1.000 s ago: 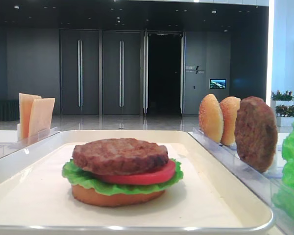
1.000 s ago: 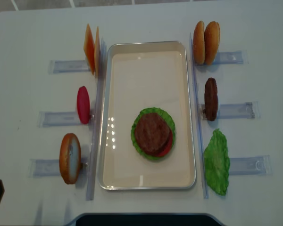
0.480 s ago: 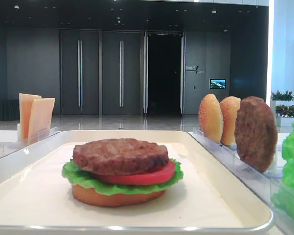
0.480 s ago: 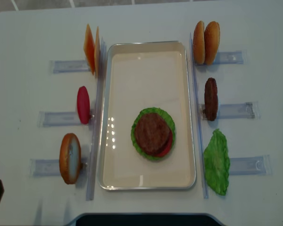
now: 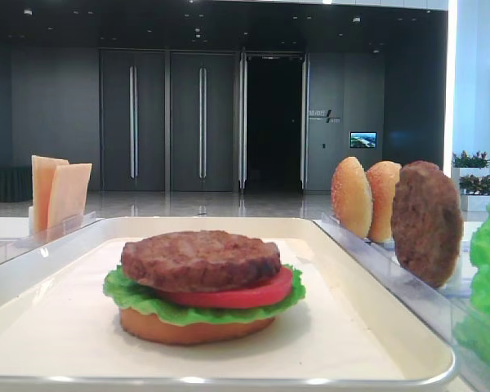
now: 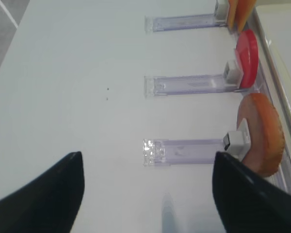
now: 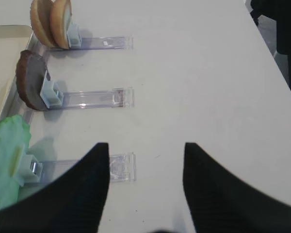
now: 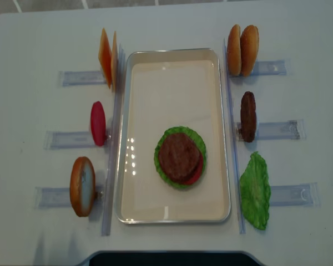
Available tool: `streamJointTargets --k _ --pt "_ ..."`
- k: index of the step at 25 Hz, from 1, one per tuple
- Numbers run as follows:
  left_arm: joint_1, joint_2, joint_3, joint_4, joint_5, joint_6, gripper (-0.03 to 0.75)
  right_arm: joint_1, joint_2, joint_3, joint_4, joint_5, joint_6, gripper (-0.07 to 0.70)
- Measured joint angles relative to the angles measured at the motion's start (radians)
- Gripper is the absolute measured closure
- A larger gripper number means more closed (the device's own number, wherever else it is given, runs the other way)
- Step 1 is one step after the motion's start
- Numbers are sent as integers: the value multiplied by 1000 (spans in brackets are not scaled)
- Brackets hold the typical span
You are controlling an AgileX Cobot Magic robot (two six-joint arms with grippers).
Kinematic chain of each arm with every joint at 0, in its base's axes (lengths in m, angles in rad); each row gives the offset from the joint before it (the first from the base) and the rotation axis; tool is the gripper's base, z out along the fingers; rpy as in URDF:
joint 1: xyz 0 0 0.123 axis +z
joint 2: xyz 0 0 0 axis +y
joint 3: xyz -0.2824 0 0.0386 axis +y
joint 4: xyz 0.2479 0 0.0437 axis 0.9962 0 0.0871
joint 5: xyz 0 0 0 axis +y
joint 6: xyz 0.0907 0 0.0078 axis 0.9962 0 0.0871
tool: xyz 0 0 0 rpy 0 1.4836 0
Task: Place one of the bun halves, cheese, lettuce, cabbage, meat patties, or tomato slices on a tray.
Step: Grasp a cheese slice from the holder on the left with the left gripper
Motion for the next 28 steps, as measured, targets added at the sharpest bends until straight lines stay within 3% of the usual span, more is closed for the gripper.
streamJointTargets --k 5,10,20,28 --pt "0 223 -88 3 48 -55 87 0 0 0 0 0 0 267" --pt "0 470 -167 -16 49 -60 87 0 0 0 0 0 0 267" --pt "0 930 -297 -19 16 -62 87 0 0 0 0 1 1 267" --pt "0 1186 -428 -33 -9 -62 87 0 0 0 0 1 1 267"
